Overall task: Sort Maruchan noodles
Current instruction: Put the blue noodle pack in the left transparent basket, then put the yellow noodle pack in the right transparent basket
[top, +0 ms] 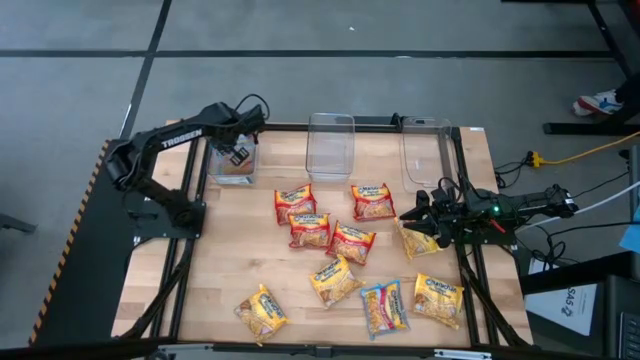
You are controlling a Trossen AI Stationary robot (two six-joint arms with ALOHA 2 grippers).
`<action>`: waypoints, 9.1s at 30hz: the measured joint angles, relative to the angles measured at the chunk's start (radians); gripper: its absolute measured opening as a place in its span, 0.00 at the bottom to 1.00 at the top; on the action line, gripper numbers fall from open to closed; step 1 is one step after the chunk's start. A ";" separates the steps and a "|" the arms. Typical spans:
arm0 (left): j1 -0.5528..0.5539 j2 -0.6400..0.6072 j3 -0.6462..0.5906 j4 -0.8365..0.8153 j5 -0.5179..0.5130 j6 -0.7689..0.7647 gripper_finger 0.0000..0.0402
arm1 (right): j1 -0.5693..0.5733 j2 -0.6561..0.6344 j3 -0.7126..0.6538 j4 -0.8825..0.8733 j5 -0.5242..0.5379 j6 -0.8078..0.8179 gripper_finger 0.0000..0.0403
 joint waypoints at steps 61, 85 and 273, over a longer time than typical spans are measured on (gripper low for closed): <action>-1.054 -0.019 0.108 0.581 0.146 -0.725 0.16 | -0.086 0.776 0.899 -0.870 0.452 -0.063 0.39; -1.055 -0.019 0.108 0.540 0.147 -0.715 0.16 | -0.308 1.096 0.698 -1.135 -0.123 -0.033 0.39; -1.054 -0.020 0.107 0.481 0.163 -0.645 0.16 | -1.040 1.507 0.829 -0.784 0.251 0.043 0.38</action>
